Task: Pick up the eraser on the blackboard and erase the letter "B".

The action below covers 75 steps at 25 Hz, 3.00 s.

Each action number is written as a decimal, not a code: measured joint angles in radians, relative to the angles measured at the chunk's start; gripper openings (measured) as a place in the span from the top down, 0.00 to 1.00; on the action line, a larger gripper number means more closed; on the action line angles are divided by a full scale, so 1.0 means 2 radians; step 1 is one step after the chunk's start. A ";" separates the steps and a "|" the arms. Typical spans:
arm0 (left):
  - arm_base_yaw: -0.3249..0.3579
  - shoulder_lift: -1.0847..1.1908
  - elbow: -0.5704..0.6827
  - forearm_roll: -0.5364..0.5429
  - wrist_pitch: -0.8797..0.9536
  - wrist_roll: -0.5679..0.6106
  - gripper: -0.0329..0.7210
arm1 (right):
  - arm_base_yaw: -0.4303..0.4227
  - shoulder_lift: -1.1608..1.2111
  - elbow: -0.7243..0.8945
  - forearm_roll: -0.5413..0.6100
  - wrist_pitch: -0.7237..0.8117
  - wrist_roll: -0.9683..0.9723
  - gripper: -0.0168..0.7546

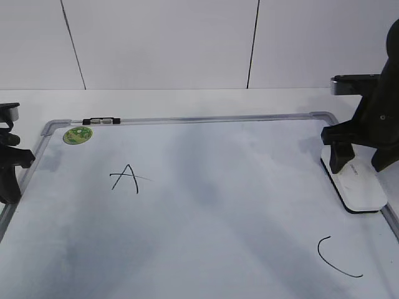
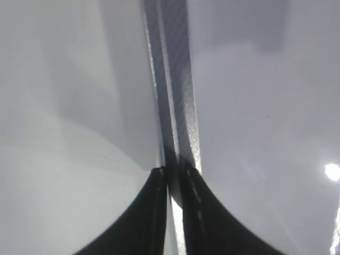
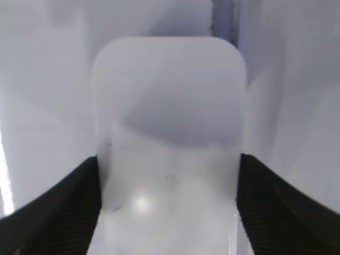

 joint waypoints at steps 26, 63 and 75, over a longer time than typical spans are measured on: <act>0.000 0.000 0.000 -0.005 0.002 0.000 0.89 | 0.000 0.000 -0.106 0.030 0.129 -0.005 0.22; 0.000 -0.029 -0.112 -0.011 0.148 -0.015 0.65 | 0.000 0.000 -0.106 0.038 0.132 -0.020 0.22; 0.000 -0.199 -0.031 0.006 0.156 -0.017 0.65 | 0.000 -0.133 0.016 0.060 0.132 -0.020 0.22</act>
